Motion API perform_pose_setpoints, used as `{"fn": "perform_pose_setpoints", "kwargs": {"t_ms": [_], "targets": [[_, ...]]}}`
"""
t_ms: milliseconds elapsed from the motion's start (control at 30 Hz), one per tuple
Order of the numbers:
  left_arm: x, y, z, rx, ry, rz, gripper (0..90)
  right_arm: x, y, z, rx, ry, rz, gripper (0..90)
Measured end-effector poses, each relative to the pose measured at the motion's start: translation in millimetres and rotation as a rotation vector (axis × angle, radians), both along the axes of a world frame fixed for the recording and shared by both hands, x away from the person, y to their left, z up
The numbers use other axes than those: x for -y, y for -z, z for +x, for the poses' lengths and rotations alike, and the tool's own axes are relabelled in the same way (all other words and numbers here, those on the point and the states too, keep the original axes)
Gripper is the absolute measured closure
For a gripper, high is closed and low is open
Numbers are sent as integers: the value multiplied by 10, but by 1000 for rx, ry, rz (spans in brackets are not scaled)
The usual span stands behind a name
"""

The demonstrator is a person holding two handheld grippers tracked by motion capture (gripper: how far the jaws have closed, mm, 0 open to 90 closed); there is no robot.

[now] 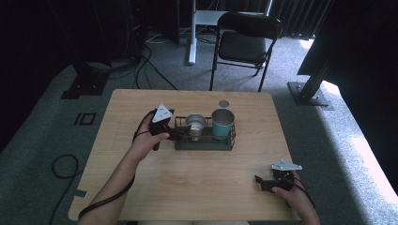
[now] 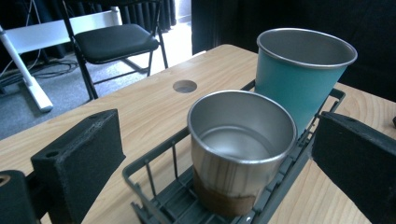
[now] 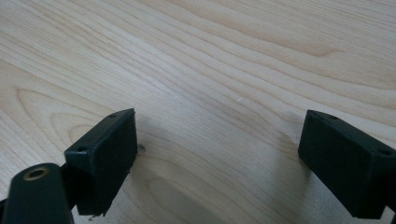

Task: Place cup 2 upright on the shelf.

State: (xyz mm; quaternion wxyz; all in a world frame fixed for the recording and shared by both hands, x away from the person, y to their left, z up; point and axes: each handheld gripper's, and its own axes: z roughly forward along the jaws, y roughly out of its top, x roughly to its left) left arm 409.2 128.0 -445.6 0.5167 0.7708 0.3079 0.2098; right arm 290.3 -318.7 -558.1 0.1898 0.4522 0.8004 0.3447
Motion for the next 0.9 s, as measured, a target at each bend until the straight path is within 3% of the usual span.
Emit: {"fn": "perform_pose_setpoints", "kwargs": {"t_ms": [667,900], "targets": [[-378,8,-120,-35,-72,0,27,0,0,0,0,0,0,113],[-499,40,-177,-41,-86,18,27,0,0,0,0,0,0,113]]}}
